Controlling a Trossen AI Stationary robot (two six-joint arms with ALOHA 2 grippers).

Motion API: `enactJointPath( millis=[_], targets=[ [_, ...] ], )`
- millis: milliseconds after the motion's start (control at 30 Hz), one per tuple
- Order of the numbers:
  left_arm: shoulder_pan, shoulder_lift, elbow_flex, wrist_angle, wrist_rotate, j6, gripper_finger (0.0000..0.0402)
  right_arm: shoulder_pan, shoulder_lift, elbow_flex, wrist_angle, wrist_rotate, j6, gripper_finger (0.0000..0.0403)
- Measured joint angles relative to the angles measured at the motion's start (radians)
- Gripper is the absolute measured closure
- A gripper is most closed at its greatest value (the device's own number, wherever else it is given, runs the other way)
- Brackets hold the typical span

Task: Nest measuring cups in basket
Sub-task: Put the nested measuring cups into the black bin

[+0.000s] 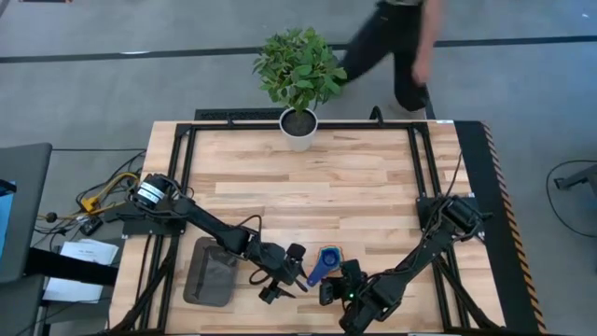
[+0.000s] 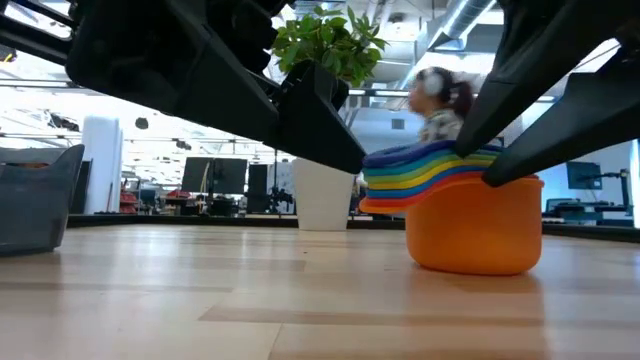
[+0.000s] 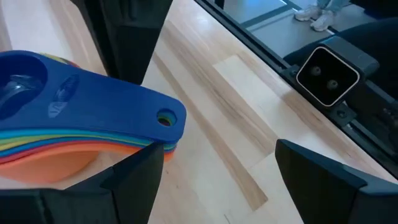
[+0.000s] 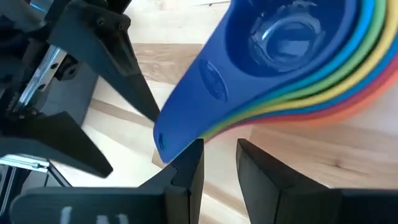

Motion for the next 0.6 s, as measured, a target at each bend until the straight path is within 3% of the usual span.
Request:
enactJointPath(
  millis=[600],
  targets=[
    [0.018,0.049,0.003,0.023,-0.038,-0.019,0.0102,0.012,0.000,0.000,-0.007,-0.060,-0.014,0.0284]
  ],
)
